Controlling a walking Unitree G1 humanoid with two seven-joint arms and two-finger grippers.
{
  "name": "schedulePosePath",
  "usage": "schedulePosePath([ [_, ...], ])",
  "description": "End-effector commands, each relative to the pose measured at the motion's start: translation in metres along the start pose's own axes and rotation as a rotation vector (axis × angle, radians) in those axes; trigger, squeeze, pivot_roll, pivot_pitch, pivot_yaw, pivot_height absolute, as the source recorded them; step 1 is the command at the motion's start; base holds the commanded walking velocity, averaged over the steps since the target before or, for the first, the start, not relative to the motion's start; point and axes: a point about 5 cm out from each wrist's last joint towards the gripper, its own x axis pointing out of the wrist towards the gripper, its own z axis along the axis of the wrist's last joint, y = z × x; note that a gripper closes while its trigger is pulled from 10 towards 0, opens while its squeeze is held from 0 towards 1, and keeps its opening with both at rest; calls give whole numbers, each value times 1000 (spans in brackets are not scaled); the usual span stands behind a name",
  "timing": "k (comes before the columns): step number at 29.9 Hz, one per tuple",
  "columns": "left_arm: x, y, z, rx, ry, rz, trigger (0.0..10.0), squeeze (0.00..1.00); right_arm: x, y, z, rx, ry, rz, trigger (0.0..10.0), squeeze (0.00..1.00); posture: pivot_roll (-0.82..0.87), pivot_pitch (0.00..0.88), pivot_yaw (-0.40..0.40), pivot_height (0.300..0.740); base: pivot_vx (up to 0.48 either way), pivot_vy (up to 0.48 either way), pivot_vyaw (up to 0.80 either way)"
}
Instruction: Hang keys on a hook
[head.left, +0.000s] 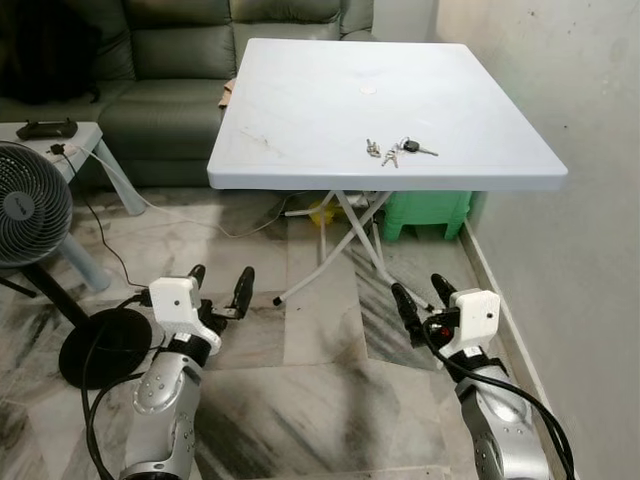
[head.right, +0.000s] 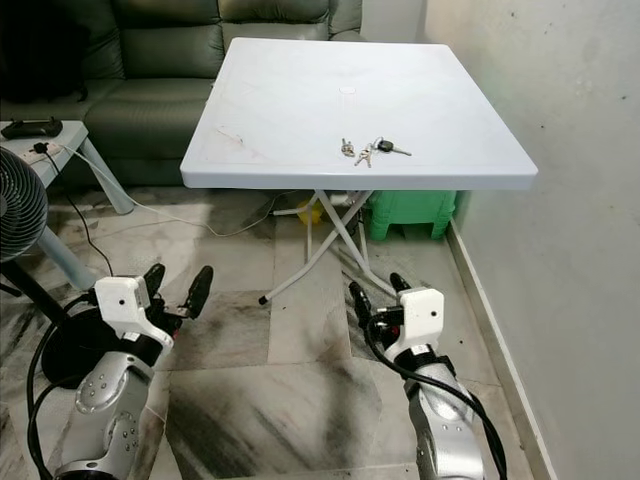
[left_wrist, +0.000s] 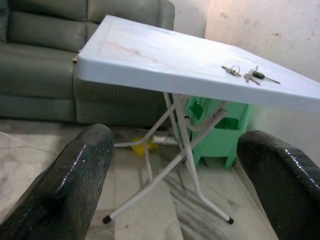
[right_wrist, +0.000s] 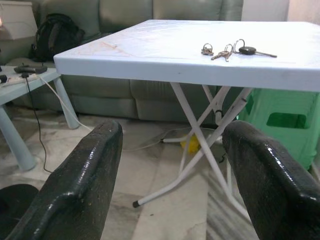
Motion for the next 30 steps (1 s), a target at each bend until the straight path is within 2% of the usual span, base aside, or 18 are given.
schedulePosePath([
  [1, 0, 2, 4, 5, -7, 0, 10000, 0, 4, 1, 7, -7, -18, 10, 10000, 0, -15, 59, 3, 740, 0, 0, 0],
  [7, 1, 0, 6, 17, -9, -15, 10000, 0, 5, 3, 9, -9, -20, 19, 10000, 0, -13, 52, 4, 740, 0, 0, 0],
  [10, 2, 0, 7, 33, -4, -20, 10000, 0, 5, 4, 9, -9, -19, 20, 10000, 0, -14, 48, 7, 740, 300, 0, 0],
  [30, -1, -11, 3, 22, 3, -56, 10000, 0, 2, 6, 7, -13, -5, 32, 10000, 0, -12, 55, 6, 740, 451, 0, 0],
])
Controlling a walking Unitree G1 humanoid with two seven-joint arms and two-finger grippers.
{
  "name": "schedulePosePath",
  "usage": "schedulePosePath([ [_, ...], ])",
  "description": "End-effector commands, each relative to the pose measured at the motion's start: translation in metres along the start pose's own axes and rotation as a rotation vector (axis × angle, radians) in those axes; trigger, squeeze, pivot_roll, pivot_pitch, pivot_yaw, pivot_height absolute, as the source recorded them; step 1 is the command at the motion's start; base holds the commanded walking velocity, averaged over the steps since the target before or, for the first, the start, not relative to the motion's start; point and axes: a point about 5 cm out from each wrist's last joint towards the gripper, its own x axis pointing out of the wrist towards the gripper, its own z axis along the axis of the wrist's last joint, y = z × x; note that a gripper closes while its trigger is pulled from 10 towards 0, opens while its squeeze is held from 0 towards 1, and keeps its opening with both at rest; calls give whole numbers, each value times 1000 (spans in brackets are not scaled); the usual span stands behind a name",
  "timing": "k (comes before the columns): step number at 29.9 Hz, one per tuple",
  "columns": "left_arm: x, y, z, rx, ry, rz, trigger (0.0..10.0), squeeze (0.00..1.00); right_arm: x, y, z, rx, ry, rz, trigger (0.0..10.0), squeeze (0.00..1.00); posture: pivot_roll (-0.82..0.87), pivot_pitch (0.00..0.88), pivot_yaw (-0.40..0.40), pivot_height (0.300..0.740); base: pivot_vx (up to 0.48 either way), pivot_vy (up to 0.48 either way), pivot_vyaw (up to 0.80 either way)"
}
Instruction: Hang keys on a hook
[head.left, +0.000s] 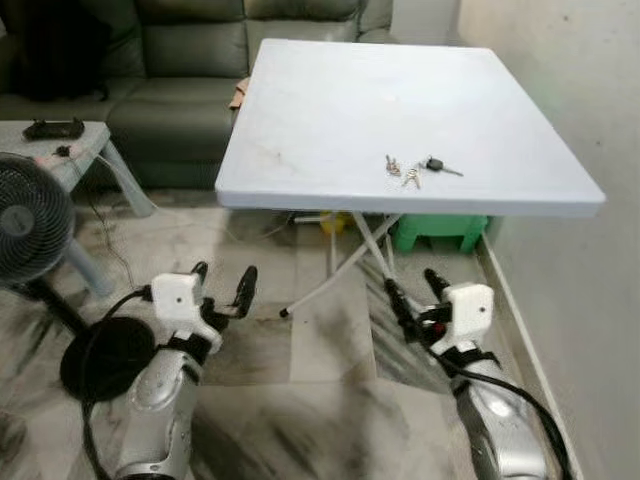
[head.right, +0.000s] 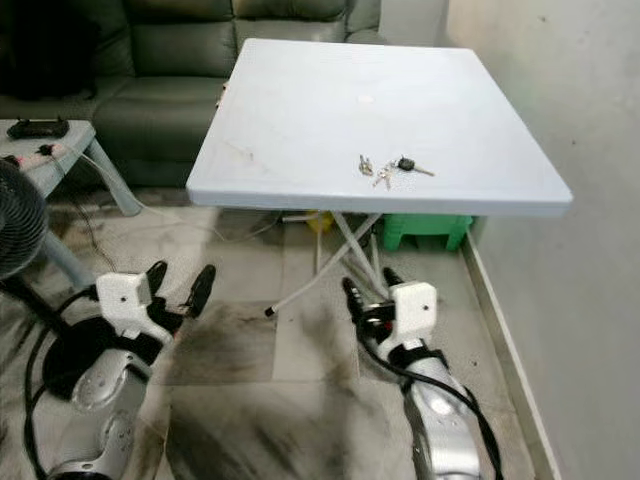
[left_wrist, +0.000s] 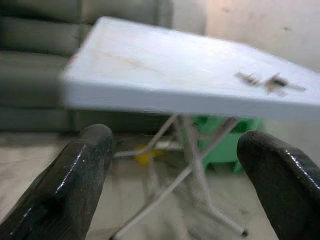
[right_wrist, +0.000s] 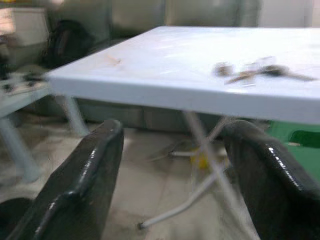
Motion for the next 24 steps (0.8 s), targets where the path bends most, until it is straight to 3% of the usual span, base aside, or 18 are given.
schedulePosePath([
  [1, 3, -12, 1, -8, -5, -39, 10000, 0, -4, -10, 2, -19, 4, -30, 10000, 0, -12, 55, 6, 740, 472, 0, 0],
  [24, 1, -11, 1, -12, 0, -23, 10000, 0, -4, -9, 2, -27, 15, -5, 10000, 0, 0, 63, -2, 740, 462, 0, 0],
])
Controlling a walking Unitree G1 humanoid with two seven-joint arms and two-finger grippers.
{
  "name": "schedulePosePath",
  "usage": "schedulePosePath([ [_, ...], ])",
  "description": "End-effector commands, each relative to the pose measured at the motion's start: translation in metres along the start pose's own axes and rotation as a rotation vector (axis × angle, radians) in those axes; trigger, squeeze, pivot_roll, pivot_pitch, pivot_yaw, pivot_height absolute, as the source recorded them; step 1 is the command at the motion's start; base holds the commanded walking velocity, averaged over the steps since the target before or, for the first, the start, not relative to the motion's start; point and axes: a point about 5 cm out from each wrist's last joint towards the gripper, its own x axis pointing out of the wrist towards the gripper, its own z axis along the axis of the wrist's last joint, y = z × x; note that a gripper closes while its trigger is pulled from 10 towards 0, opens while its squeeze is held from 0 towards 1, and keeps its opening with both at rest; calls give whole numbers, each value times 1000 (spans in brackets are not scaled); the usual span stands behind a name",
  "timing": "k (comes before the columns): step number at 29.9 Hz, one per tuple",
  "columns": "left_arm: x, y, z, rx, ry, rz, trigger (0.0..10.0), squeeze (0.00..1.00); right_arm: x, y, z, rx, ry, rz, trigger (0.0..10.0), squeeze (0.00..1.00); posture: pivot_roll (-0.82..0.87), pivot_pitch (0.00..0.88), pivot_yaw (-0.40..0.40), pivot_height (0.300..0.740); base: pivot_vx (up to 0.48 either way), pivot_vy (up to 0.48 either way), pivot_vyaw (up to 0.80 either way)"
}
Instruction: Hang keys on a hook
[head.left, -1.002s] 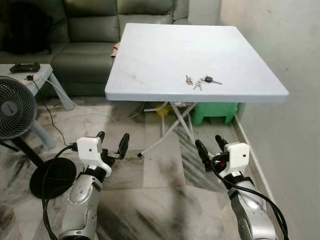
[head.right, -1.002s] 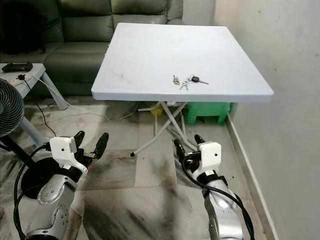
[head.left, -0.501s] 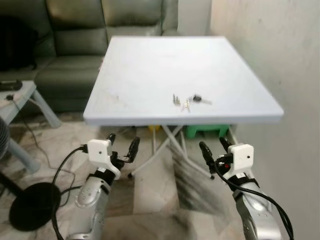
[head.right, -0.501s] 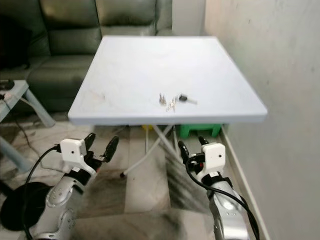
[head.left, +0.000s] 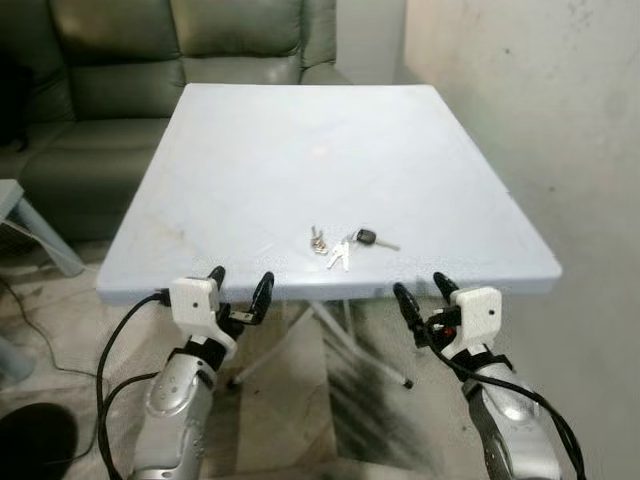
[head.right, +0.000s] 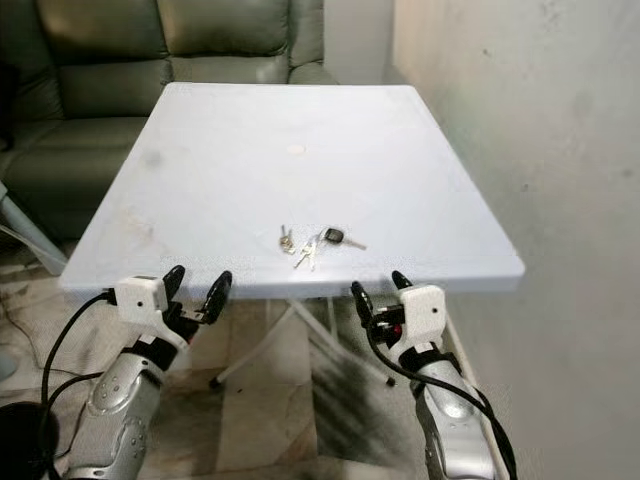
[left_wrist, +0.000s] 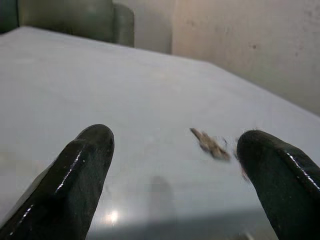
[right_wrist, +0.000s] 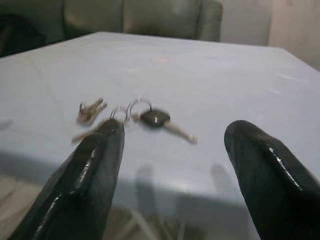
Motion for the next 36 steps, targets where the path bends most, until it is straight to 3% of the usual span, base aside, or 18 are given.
schedulePosePath([
  [1, -4, 8, 1, 11, 4, 34, 10000, 0, 4, 5, 3, 5, -10, 21, 10000, 0, 2, 64, -3, 740, 390, 0, 0],
  [7, -5, 8, 0, 23, 8, 44, 10000, 0, 4, 6, 3, -1, -6, 34, 10000, 0, 6, 68, -9, 740, 326, 0, 0],
  [23, -8, -3, -6, 60, 17, 39, 10000, 0, 8, 0, 4, -22, 14, 90, 10000, 0, 15, 74, -31, 740, 0, 0, 0],
  [24, -8, -4, -7, 63, 22, 32, 10000, 0, 8, 0, 5, -34, 14, 95, 10000, 1000, 15, 74, -34, 740, 0, 0, 0],
  [36, -10, -15, -13, 75, 50, -50, 10000, 0, 16, -10, 11, -110, 18, 146, 10000, 1000, 19, 78, -41, 740, 0, 0, 0],
])
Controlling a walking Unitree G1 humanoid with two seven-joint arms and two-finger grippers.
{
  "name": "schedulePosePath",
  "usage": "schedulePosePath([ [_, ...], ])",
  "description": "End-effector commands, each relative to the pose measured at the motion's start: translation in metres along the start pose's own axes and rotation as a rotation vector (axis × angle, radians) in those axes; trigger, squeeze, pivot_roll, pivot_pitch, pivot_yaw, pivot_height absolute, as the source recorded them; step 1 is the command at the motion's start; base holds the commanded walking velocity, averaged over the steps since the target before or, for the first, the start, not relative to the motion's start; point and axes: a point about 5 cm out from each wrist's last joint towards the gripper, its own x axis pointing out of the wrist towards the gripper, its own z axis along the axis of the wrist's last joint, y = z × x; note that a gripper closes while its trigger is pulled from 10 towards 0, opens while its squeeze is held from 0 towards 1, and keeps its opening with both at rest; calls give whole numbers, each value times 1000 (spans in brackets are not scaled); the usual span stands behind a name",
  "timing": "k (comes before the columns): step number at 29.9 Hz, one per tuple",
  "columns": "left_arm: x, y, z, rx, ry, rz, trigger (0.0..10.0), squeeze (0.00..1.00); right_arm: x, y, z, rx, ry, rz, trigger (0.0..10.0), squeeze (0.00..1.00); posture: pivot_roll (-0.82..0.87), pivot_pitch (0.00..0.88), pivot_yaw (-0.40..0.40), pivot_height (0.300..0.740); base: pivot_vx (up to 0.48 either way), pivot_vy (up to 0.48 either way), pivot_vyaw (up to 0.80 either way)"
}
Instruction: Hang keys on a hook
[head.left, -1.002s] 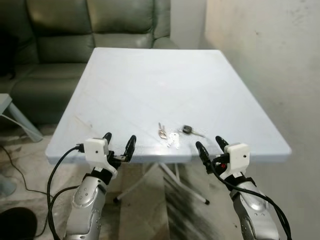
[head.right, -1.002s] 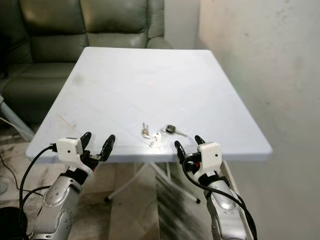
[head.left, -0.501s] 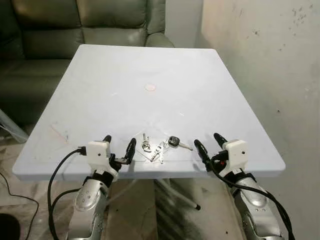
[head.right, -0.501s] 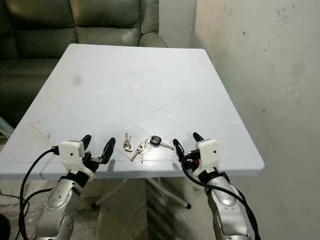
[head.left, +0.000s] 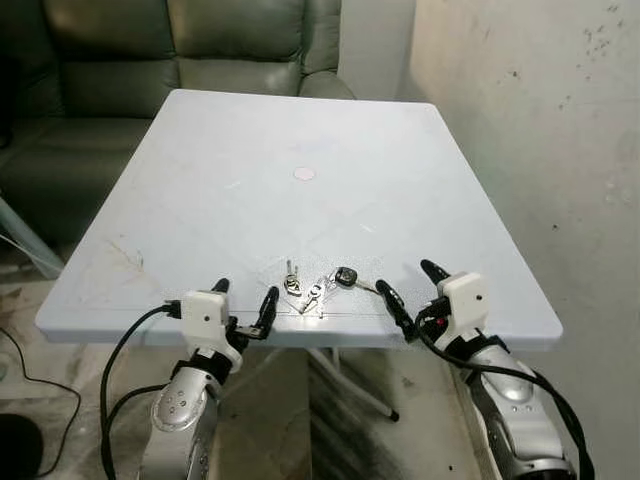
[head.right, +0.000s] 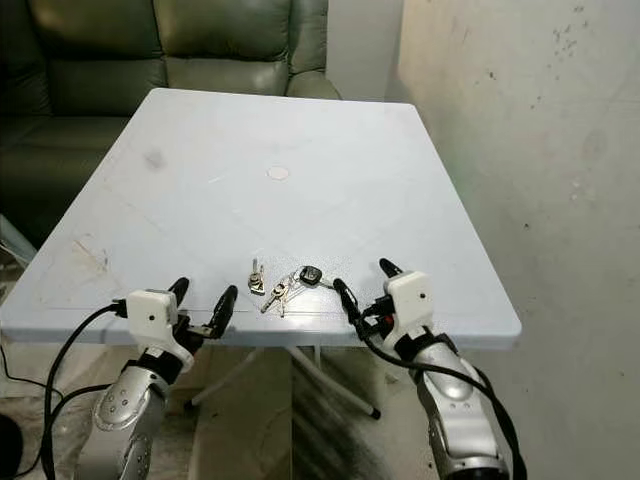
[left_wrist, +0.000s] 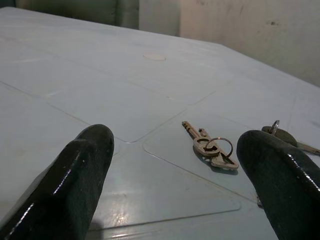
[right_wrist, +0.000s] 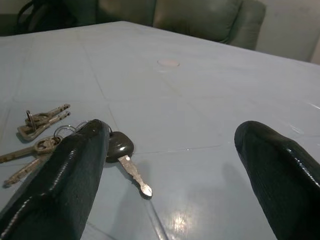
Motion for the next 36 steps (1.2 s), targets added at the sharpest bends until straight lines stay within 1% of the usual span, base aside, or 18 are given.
schedulePosePath([
  [1, 0, -4, 2, 14, 0, -43, 10000, 0, 2, -6, 2, -29, 5, 11, 10000, 1000, 18, 79, -40, 740, 0, 0, 0],
  [4, -1, -10, 0, 26, 14, -79, 10000, 0, 5, -11, 3, -40, 18, 23, 10000, 1000, 19, 81, -40, 740, 0, 0, 0],
  [5, -3, -15, -2, 40, 28, -115, 10000, 0, 9, -15, 5, -57, 31, 51, 10000, 0, 18, 82, -40, 740, 0, 0, 0],
  [8, -4, -20, -3, 41, 28, -142, 10000, 0, 12, -18, 6, -58, 41, 81, 10000, 0, 17, 83, -39, 740, 0, 0, 0],
  [9, -4, -22, -4, 44, 30, -161, 10000, 0, 18, -22, 10, -87, 42, 101, 10000, 0, 18, 87, -44, 740, 0, 0, 0],
  [11, -4, -24, -3, 42, 30, -171, 10000, 0, 25, -25, 14, -109, 41, 128, 10000, 0, 23, 91, -50, 740, 0, 0, 0],
  [14, -4, -27, -1, 48, 20, -187, 10000, 0, 32, -27, 18, -118, 46, 168, 10000, 0, 27, 94, -55, 740, 0, 0, 0],
  [16, -5, -30, 1, 44, 17, -193, 10000, 0, 40, -28, 20, -140, 58, 212, 10000, 0, 36, 101, -63, 740, 0, 0, 0],
  [17, -5, -30, 1, 44, 17, -193, 10000, 0, 40, -28, 20, -140, 58, 212, 10000, 0, 36, 101, -63, 740, 0, 0, 0],
  [21, -9, -34, 1, 41, 14, -189, 10000, 0, 52, -24, 24, -146, 79, 285, 10000, 0, 55, 117, -82, 740, 0, 0, 0],
  [23, -10, -35, 1, 41, 15, -187, 10000, 0, 55, -22, 24, -148, 82, 310, 10000, 0, 63, 122, -89, 740, 0, 0, 0],
  [24, -12, -35, 0, 33, 17, -179, 10000, 0, 56, -19, 23, -149, 90, 345, 10000, 0, 68, 127, -96, 740, 0, 0, 0],
  [26, -16, -36, -1, 34, 19, -165, 10000, 0, 60, -15, 22, -161, 106, 378, 10000, 0, 77, 133, -102, 740, 0, 0, 0],
  [36, -24, -37, -1, 21, 29, -141, 10000, 0, 70, -6, 19, -166, 127, 426, 10000, 0, 104, 151, -117, 740, 0, 0, 0],
])
